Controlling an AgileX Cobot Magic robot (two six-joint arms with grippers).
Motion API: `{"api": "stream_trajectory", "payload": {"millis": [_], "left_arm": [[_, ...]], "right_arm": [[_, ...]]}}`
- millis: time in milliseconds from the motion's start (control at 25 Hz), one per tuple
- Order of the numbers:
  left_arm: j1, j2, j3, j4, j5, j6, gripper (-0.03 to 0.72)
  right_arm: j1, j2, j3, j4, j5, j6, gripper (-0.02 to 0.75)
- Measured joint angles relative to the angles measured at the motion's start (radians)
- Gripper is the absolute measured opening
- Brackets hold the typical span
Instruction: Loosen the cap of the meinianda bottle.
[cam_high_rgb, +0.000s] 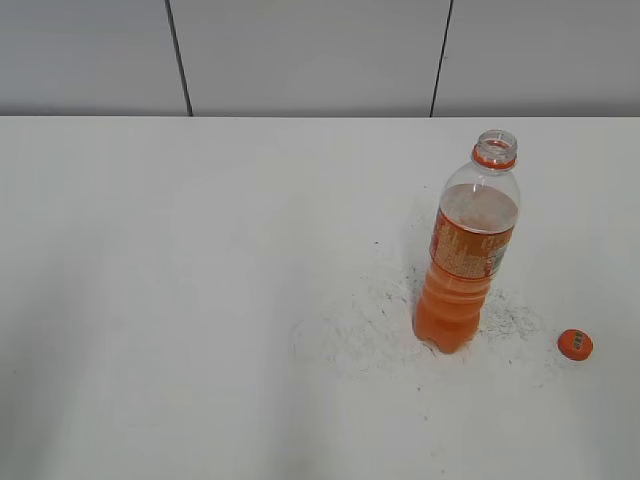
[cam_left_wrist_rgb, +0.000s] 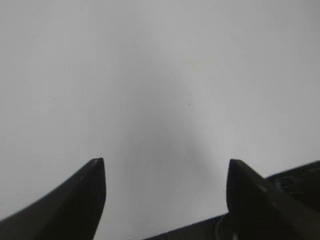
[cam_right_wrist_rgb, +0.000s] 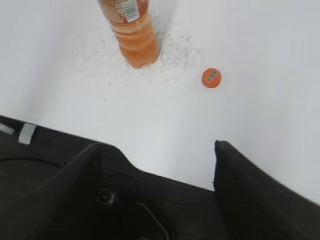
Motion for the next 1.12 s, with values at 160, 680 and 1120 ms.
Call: {"api": "stream_trajectory", "payload": {"millis": [160,680,1120], "left_arm": [[0.0,-0.211,0.004,-0.172,0.04,0.166,0.58],[-0.001,-0.55,0.078,-0.252,0.059,0.268,0.564],[0.012,-0.553,0.078,-0.262,0.059,0.27,0.561]], "right_arm": [[0.0,-0.104,0.027,-0.071,0.0,0.0,0.507],[0.0,-0.25,0.226,-0.13,-0.066,-0.061,0.508],[0.0,-0.252,0.248,-0.131,-0.111,-0.062,0.508]]}}
